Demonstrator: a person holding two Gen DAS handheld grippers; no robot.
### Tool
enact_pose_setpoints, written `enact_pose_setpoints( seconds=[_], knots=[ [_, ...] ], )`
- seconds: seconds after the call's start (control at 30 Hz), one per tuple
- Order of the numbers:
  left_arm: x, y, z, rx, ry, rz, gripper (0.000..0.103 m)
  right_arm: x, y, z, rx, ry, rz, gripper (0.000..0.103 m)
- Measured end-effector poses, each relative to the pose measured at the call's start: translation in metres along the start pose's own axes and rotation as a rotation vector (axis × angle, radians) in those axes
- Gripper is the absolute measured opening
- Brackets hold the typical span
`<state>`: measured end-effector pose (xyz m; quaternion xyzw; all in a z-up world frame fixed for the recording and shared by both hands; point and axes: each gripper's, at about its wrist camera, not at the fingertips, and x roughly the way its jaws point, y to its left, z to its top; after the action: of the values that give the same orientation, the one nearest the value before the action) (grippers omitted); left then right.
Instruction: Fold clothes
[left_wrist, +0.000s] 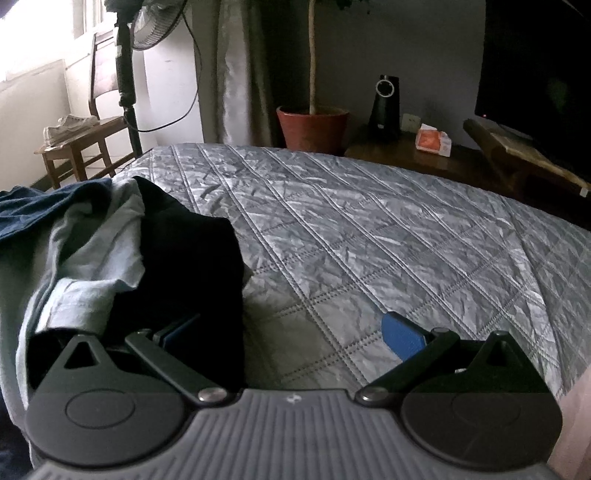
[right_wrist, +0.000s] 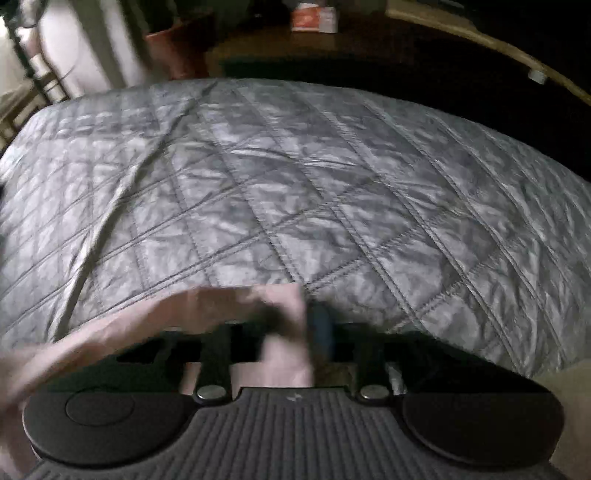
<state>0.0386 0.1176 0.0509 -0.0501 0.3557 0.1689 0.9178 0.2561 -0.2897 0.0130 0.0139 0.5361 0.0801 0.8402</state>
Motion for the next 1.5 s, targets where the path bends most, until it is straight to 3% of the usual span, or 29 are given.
enact_pose_setpoints(
  seconds=[0.1, 0.2, 0.3, 0.5, 0.63, 0.73, 0.87, 0.93, 1.03, 1.13, 1.17, 1.2, 1.27, 1.37, 1.43, 1.47, 1.5],
  knots=[
    [-0.001, -0.002, 0.0, 0.007, -0.002, -0.001, 0.102, -0.01, 0.004, -0.004, -0.052, -0.04, -0.028, 0.007],
    [-0.002, -0.001, -0.001, 0.003, -0.001, -0.012, 0.102, -0.039, 0.017, -0.018, -0.134, -0.18, -0.042, 0.005],
    [-0.005, -0.002, -0.003, 0.011, -0.006, -0.023, 0.102, -0.077, 0.037, -0.049, -0.26, -0.317, -0.03, 0.005],
    [-0.015, -0.006, -0.011, 0.043, -0.024, -0.043, 0.101, -0.127, 0.055, -0.128, -0.399, -0.455, -0.058, 0.004],
    [-0.029, -0.003, -0.016, 0.054, -0.04, -0.049, 0.101, -0.143, 0.067, -0.172, -0.494, -0.453, -0.117, 0.003],
    [-0.041, 0.004, -0.02, 0.052, -0.031, -0.056, 0.101, -0.138, 0.053, -0.199, -0.484, -0.38, -0.174, 0.003],
    [-0.057, 0.014, -0.027, 0.012, -0.012, -0.089, 0.101, -0.117, 0.046, -0.208, -0.453, -0.341, -0.201, 0.002],
    [-0.063, 0.018, -0.03, -0.013, -0.002, -0.098, 0.101, -0.114, 0.042, -0.203, -0.381, -0.331, -0.172, 0.004],
    [-0.072, 0.023, -0.035, -0.047, 0.012, -0.109, 0.101, -0.13, 0.055, -0.194, -0.393, -0.428, -0.175, 0.01],
    [-0.077, 0.023, -0.035, -0.058, 0.015, -0.117, 0.101, -0.133, 0.091, -0.191, -0.585, -0.438, -0.211, 0.021],
    [-0.078, 0.021, -0.036, -0.056, 0.016, -0.12, 0.101, -0.128, 0.104, -0.191, -0.674, -0.435, -0.241, 0.035],
    [-0.078, 0.02, -0.037, -0.047, 0.023, -0.125, 0.101, -0.125, 0.115, -0.192, -0.747, -0.439, -0.269, 0.059],
    [-0.078, 0.017, -0.041, -0.027, 0.05, -0.14, 0.101, -0.114, 0.126, -0.189, -0.817, -0.441, -0.295, 0.083],
    [-0.081, 0.012, -0.047, 0.004, 0.067, -0.156, 0.101, -0.097, 0.134, -0.18, -0.854, -0.433, -0.328, 0.075],
    [-0.083, 0.01, -0.05, 0.016, 0.069, -0.164, 0.101, -0.085, 0.139, -0.174, -0.88, -0.427, -0.353, 0.061],
    [-0.084, 0.009, -0.05, 0.018, 0.07, -0.167, 0.101, -0.078, 0.14, -0.171, -0.893, -0.415, -0.382, 0.037],
    [-0.085, 0.008, -0.051, 0.018, 0.073, -0.169, 0.101, -0.071, 0.14, -0.168, -0.894, -0.397, -0.394, 0.024]
  ],
)
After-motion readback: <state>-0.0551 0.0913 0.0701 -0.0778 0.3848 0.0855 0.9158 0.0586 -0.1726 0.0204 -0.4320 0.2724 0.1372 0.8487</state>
